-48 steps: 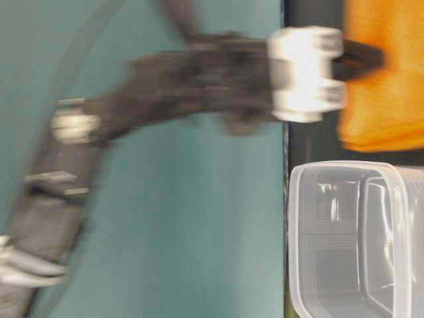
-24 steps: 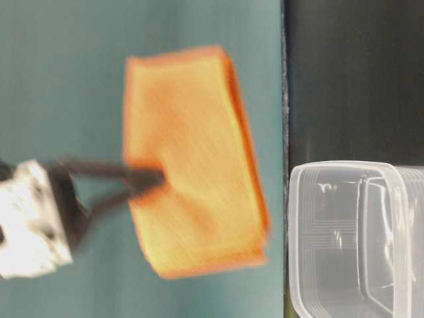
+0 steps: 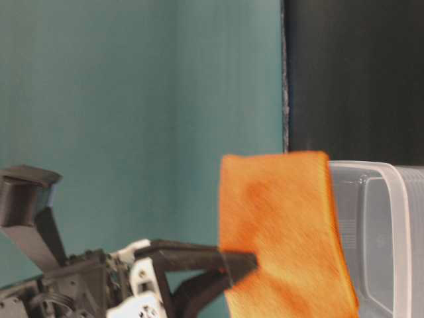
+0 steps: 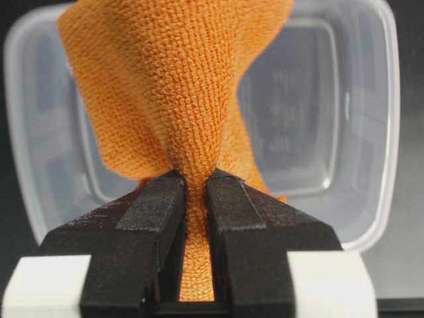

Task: Place the orange towel into the container with the left arm.
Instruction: 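Lift the towel and carry it left over the clear container, then lower the towel into the container and open the left gripper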

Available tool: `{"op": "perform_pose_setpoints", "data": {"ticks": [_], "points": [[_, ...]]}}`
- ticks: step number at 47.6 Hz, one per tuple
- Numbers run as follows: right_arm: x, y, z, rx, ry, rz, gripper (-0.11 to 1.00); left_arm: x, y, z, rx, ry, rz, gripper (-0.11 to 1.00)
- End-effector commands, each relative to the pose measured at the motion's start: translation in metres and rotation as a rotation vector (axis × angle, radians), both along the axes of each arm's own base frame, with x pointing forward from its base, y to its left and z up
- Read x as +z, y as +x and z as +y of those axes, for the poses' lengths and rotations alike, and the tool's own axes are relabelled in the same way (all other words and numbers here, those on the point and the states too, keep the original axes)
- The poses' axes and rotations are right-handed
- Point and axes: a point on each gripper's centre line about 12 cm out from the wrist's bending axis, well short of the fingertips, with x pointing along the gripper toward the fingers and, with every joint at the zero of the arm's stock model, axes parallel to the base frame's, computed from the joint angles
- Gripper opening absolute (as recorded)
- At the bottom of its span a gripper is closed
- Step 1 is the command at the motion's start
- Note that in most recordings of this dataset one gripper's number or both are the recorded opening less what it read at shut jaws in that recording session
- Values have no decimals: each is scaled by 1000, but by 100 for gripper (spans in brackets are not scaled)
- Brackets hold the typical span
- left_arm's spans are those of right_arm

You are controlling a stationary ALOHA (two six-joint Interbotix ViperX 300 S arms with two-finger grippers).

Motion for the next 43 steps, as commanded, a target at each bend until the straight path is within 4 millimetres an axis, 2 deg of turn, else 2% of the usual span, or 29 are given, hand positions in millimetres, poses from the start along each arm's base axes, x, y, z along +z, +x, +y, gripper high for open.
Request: {"op": "perform_pose_setpoints", "data": {"ticks": [1,10,17,21,26,30,34,38,43], "points": [[4,1,0,-1,5,-9,72,6,-1,-1,-14,8,-25,7],[2,1,0,-1,5,-5,72,-8,-8,1,-38,18,15,7],[2,1,0,-1,6,-5,72,-8,-6,4,-19,14,-4,8],[1,1,0,0,6,-3,72,-7,-6,5,-19,15,-12,29],[2,1,0,0,6,-6,72,-5,-4,5,-23,17,-12,63],[1,1,0,-1,6,-3,72,-3,-4,4,-23,17,-4,83],[2,1,0,-1,6,-6,72,8,-4,1,-31,17,4,91],[2,1,0,0,8,-5,72,30,-6,-2,-36,18,-19,86],[0,1,0,-1,6,3,72,66,-10,-6,-49,25,-90,87]]}}
